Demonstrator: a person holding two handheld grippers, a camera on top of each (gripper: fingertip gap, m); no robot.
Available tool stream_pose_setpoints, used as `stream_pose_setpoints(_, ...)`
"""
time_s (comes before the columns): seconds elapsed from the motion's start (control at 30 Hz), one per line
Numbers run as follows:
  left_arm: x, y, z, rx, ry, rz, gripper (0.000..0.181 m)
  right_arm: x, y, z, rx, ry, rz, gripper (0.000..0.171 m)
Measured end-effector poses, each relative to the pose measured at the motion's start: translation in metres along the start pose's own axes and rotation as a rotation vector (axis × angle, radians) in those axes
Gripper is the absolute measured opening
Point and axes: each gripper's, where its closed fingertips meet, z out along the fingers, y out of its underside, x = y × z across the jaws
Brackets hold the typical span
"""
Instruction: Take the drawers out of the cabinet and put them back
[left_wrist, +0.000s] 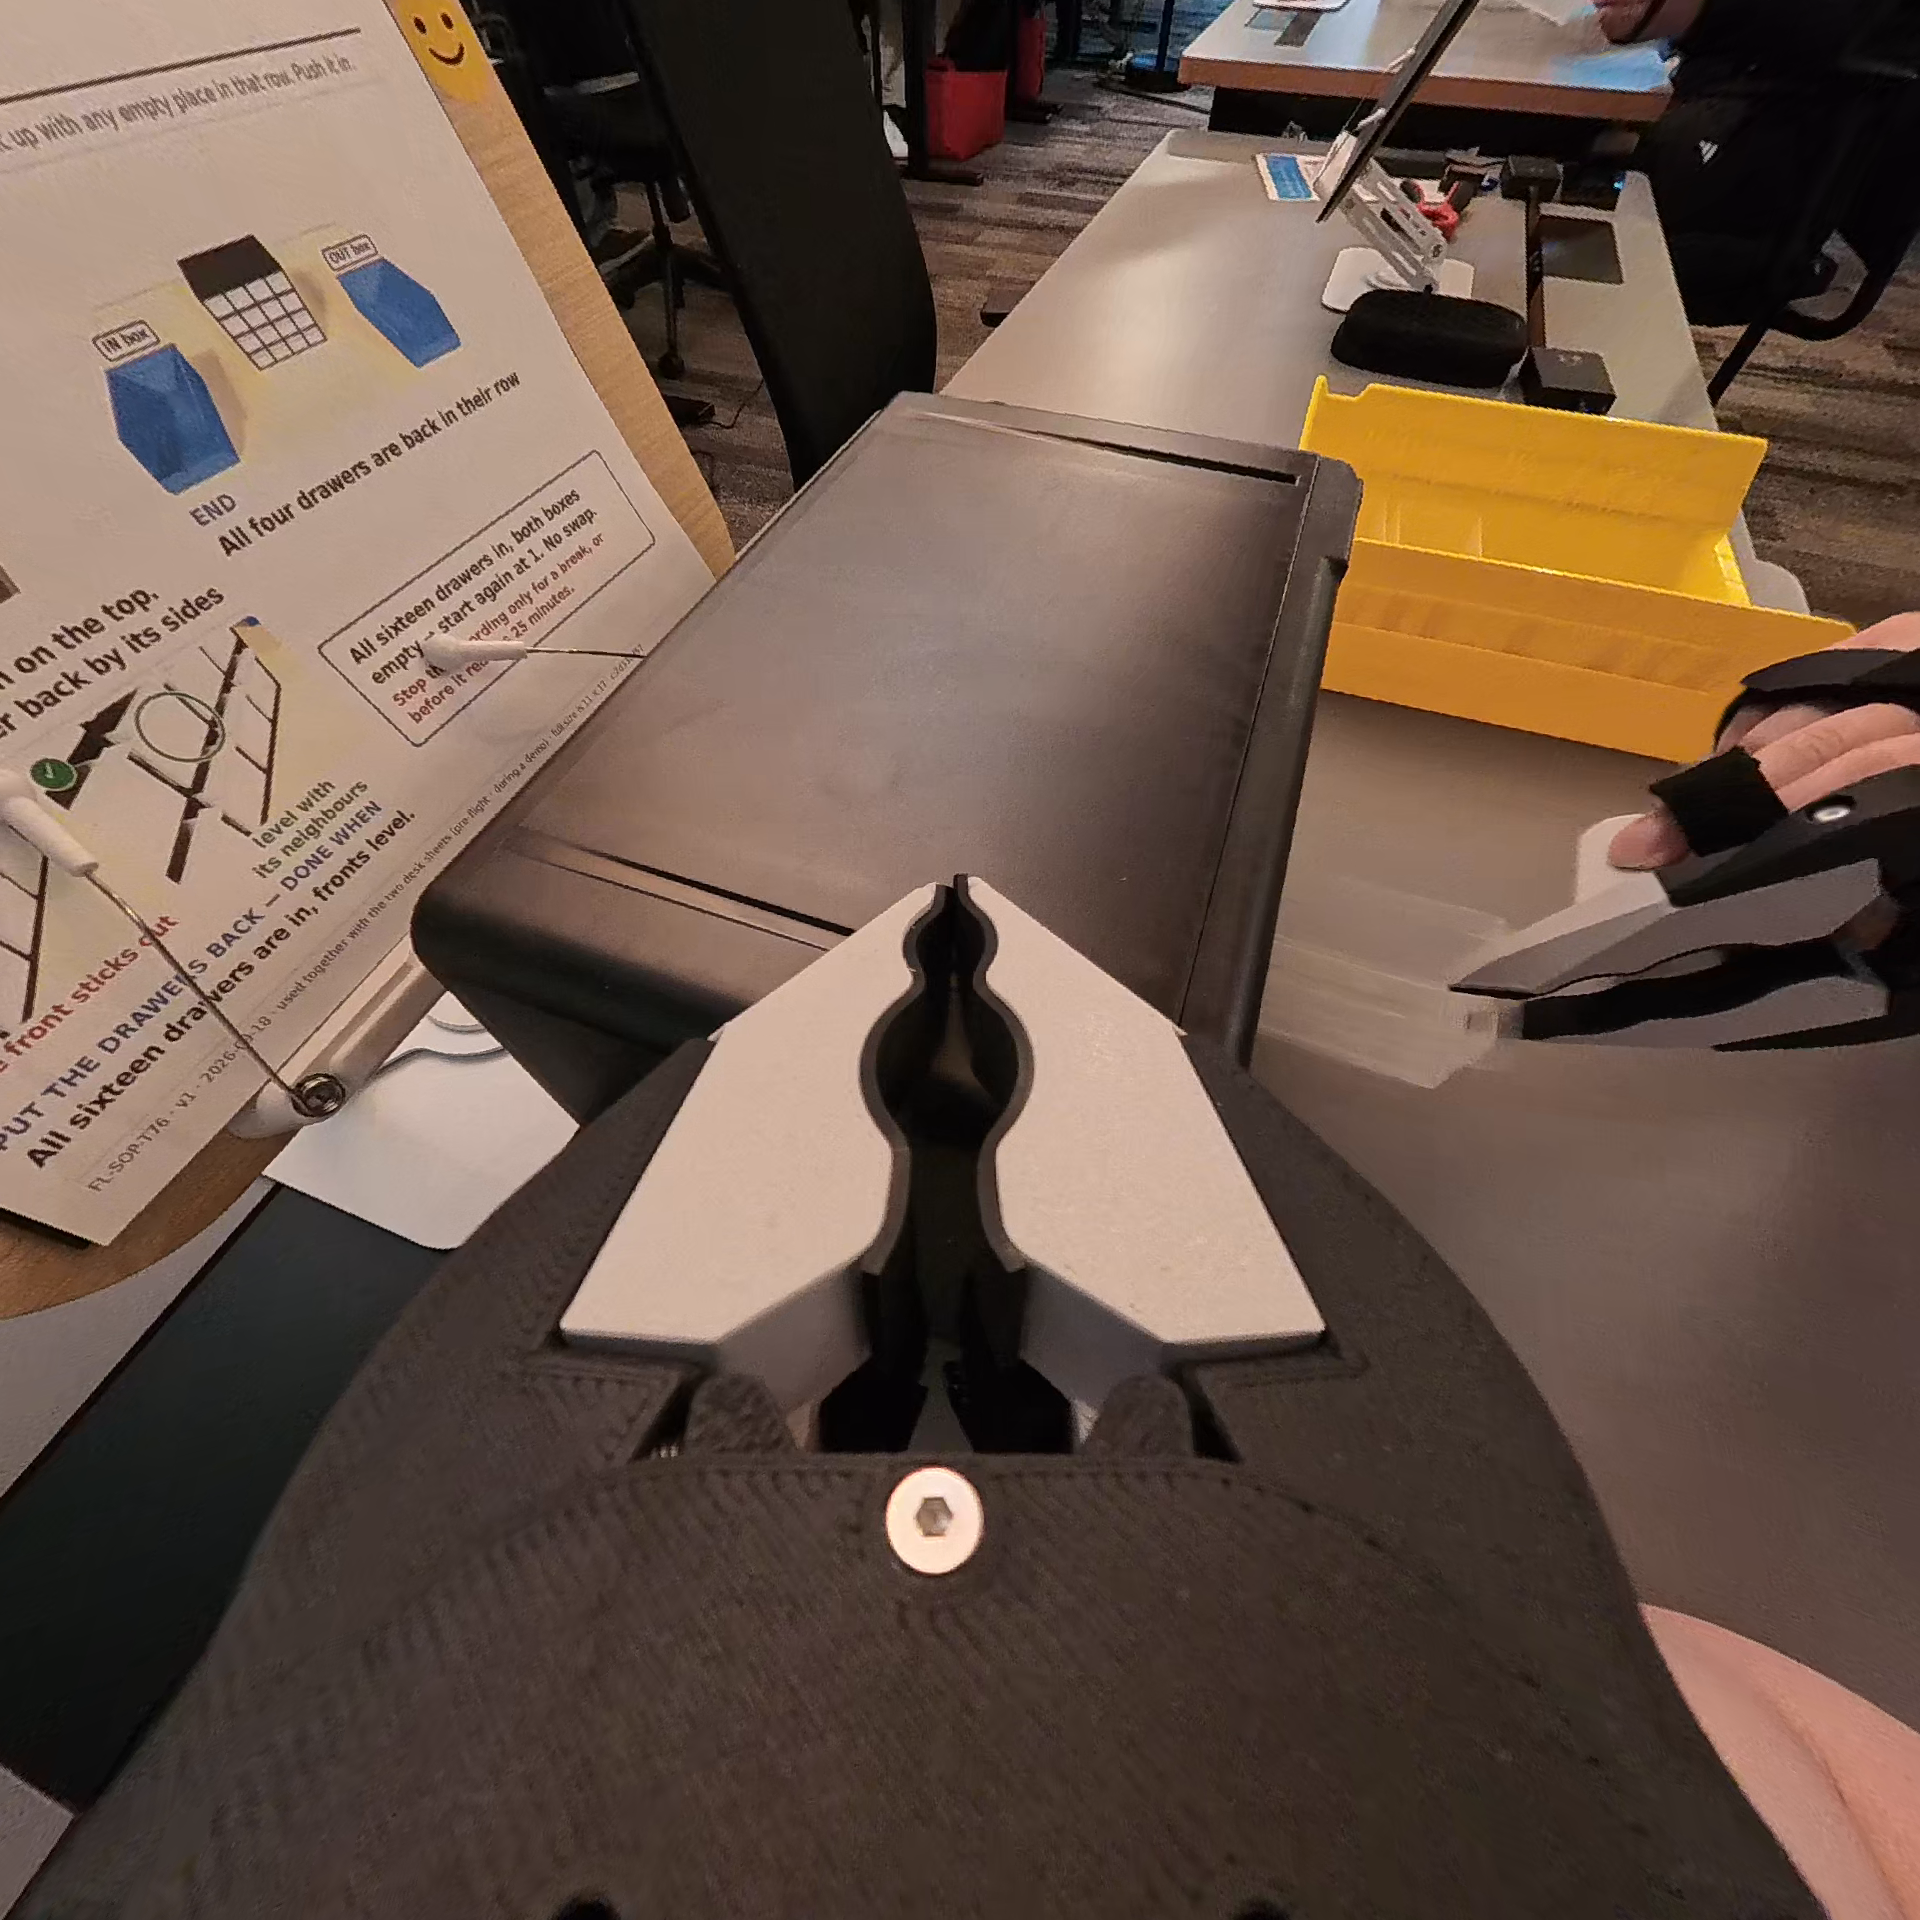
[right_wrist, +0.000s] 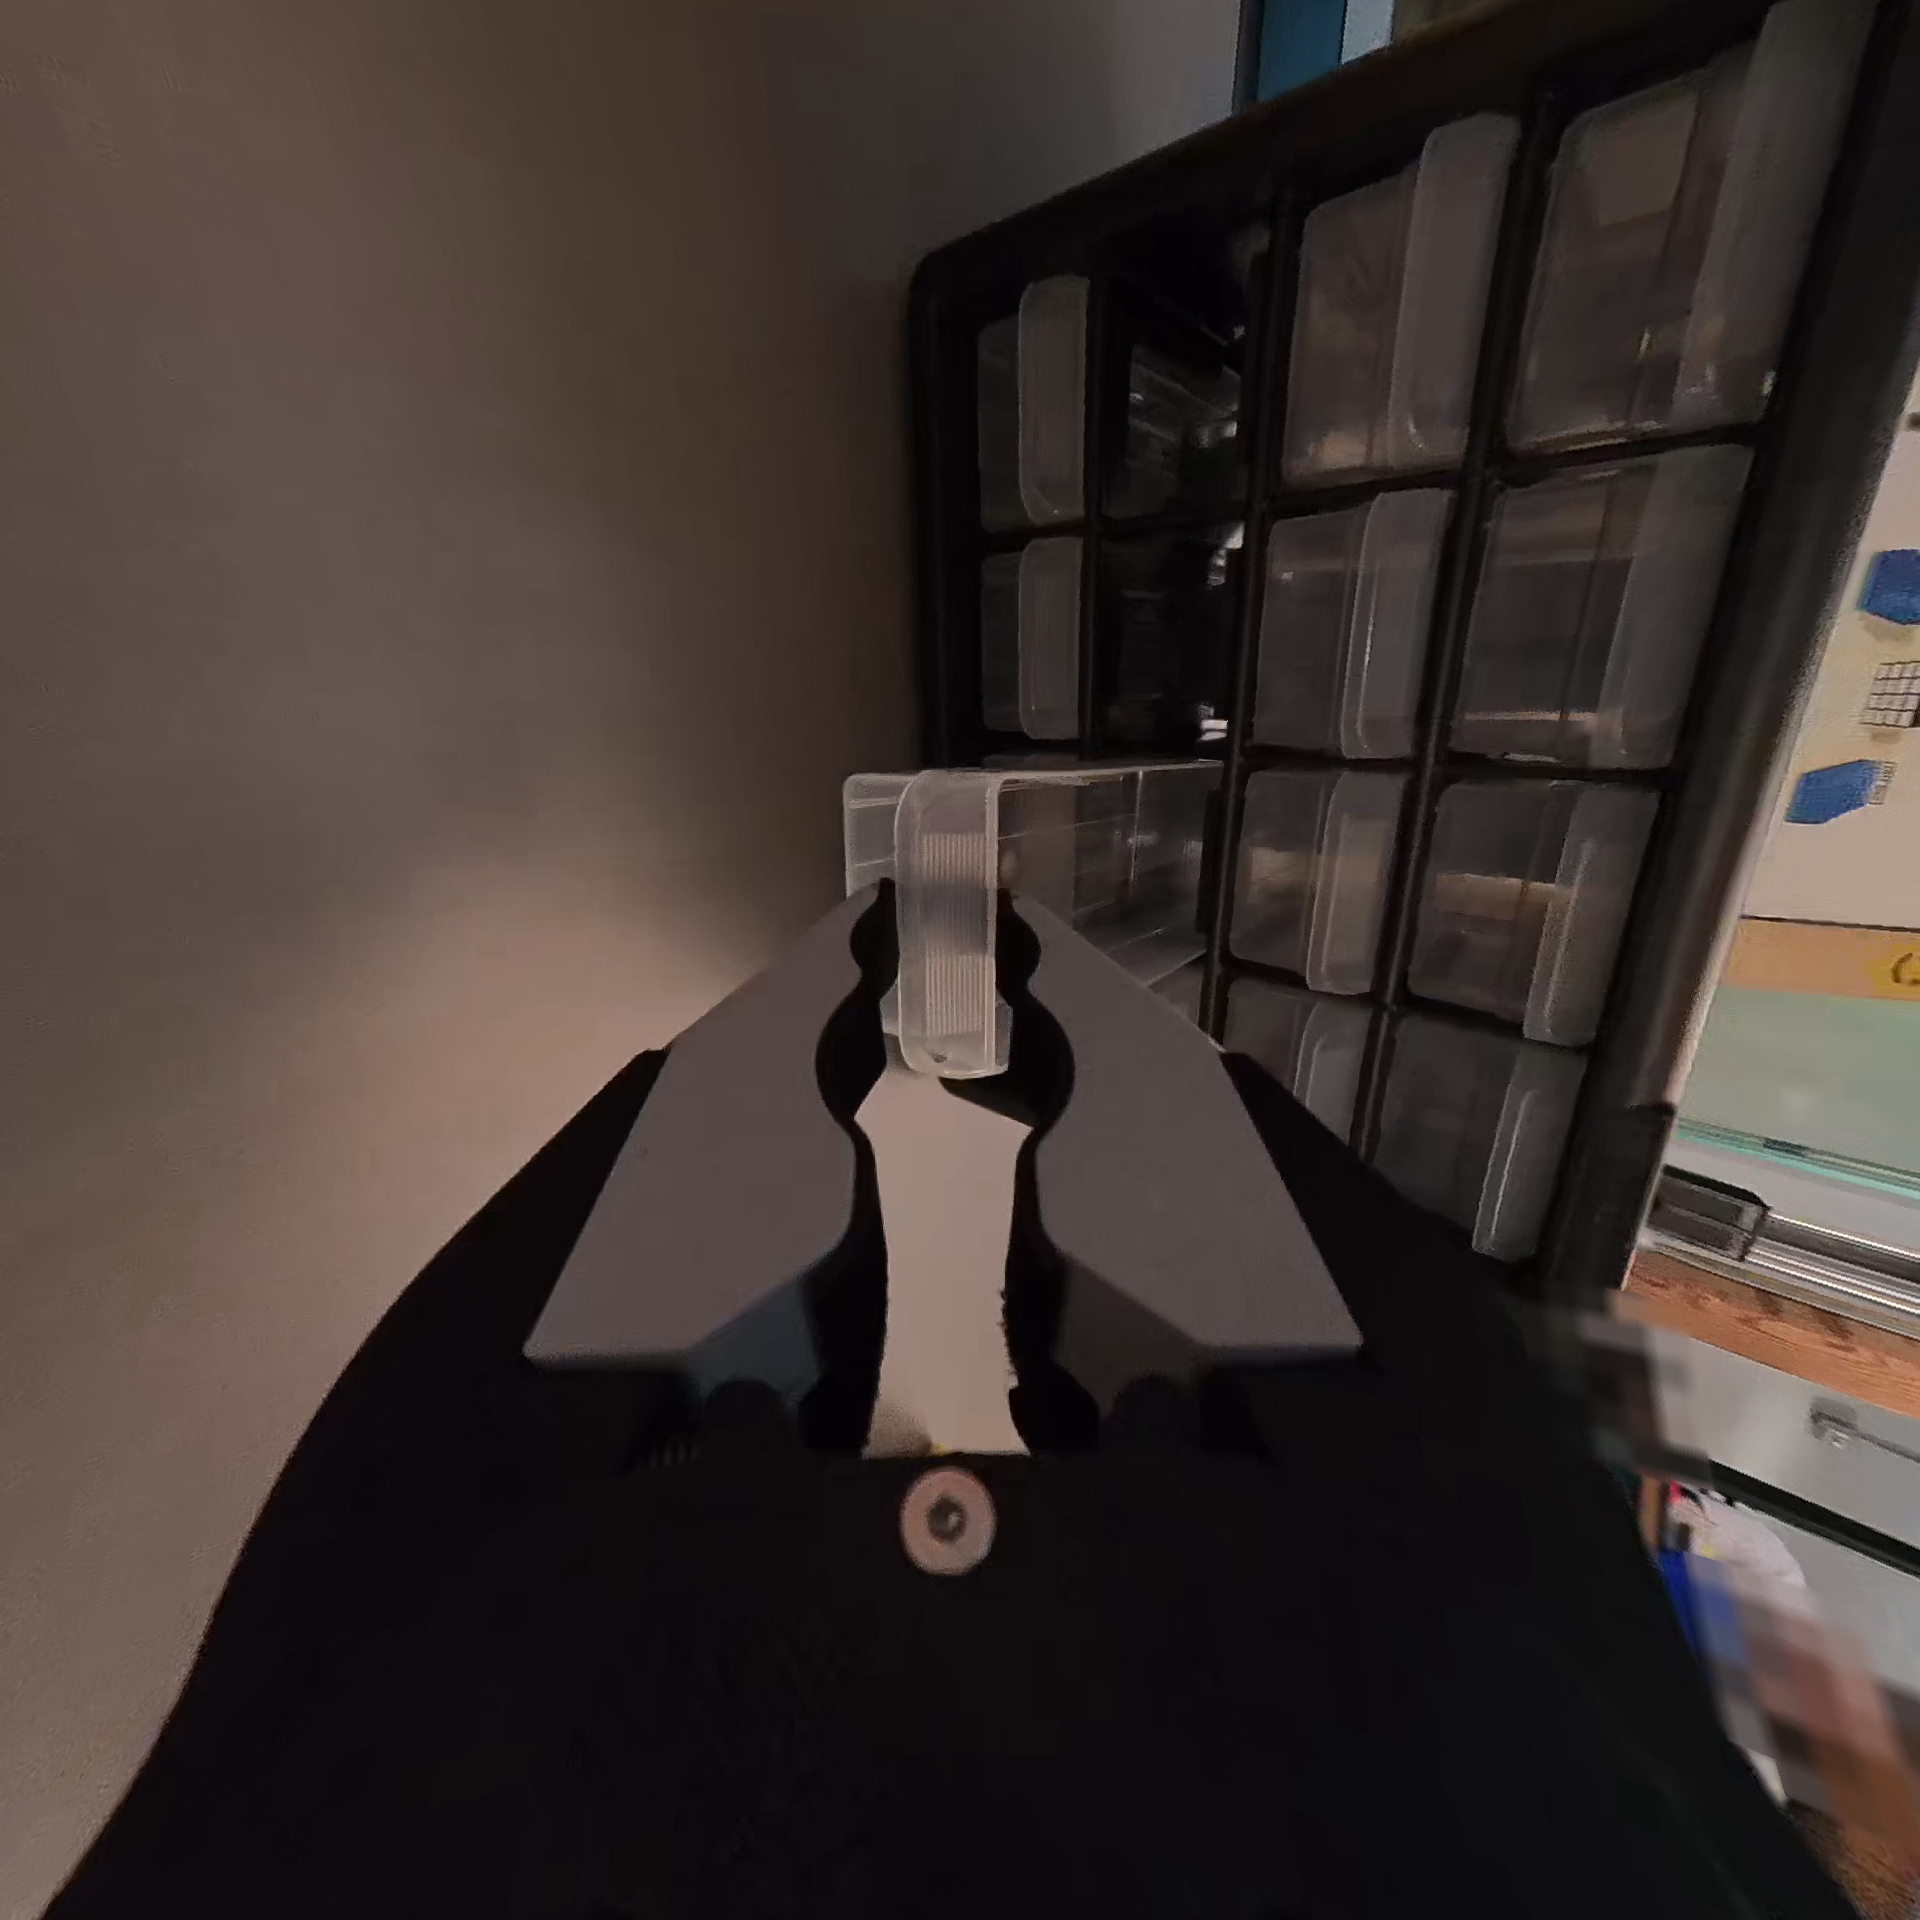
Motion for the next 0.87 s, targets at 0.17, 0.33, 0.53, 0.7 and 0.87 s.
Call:
stream_pose_setpoints(0.17,0.000,0.000,0.000,-0.002,-0.003,0.003,0.000,0.011,-0.012,-0.029,0.097,-0.172,0.142,0.016)
stream_pose_setpoints(0.33,0.000,0.000,0.000,-0.004,-0.007,0.006,0.000,0.024,-0.009,-0.047,0.108,-0.302,0.227,0.016)
stream_pose_setpoints(0.53,0.000,0.000,0.000,-0.003,-0.004,0.005,0.000,0.008,0.007,-0.072,0.091,-0.261,0.267,0.017)
stream_pose_setpoints(0.7,0.000,0.000,0.000,0.002,0.002,0.001,0.000,0.062,0.112,-0.163,-0.136,0.173,0.505,0.016)
stream_pose_setpoints(0.87,0.000,0.000,0.000,0.003,0.001,0.003,0.000,0.046,0.253,-0.194,-0.405,0.233,0.847,0.016)
